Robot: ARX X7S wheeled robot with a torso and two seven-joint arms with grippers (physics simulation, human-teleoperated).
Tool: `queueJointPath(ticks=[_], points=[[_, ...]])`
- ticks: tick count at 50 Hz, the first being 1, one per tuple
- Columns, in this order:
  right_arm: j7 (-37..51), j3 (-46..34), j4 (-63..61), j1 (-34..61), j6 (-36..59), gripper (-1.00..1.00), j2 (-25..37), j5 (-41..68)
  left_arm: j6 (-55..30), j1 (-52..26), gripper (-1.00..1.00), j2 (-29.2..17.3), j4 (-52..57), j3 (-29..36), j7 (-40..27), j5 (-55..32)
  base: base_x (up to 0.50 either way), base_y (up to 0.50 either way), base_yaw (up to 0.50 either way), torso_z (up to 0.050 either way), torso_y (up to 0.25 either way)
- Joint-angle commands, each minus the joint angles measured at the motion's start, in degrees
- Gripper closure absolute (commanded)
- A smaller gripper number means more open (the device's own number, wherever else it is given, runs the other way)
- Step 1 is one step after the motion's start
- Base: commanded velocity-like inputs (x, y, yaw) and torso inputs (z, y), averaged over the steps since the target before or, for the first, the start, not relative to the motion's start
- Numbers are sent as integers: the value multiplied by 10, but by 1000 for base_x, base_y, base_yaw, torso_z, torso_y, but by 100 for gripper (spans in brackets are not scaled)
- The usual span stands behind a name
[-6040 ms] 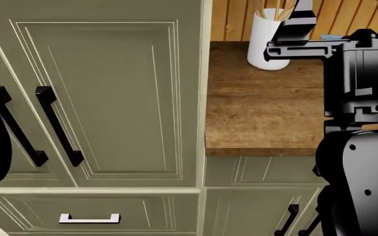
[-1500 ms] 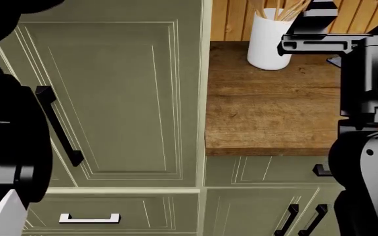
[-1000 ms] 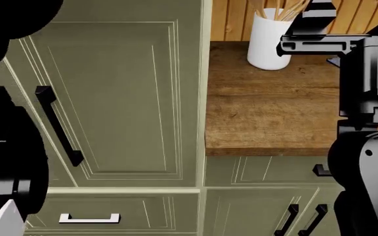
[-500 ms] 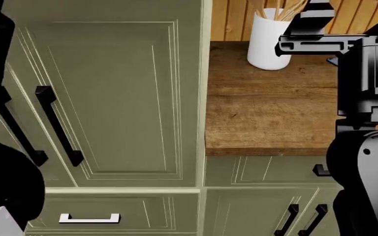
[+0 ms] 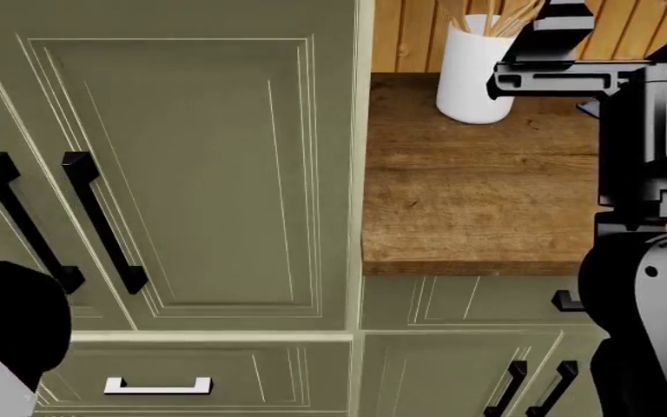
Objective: Open the microwave door
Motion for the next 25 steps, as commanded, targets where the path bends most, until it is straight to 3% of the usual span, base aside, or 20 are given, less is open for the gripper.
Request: queueJointPath(ticks=[1, 11, 16, 25], points=[[3, -1, -4, 3, 6, -100, 3, 2, 29, 36, -100, 38, 15, 42, 92, 135, 0, 0, 0, 0, 0], [5, 3, -14, 7, 20, -100, 9, 7, 163, 65, -100, 38, -75, 142, 215, 372, 0, 0, 0, 0, 0], [6, 1, -17, 11, 26, -100, 11, 9, 227, 67, -100, 23, -135, 178, 224, 473, 0, 0, 0, 0, 0], [8, -4, -15, 10, 22, -100, 11, 8, 255, 69, -100, 3, -186, 210, 177, 576, 0, 0, 0, 0, 0]])
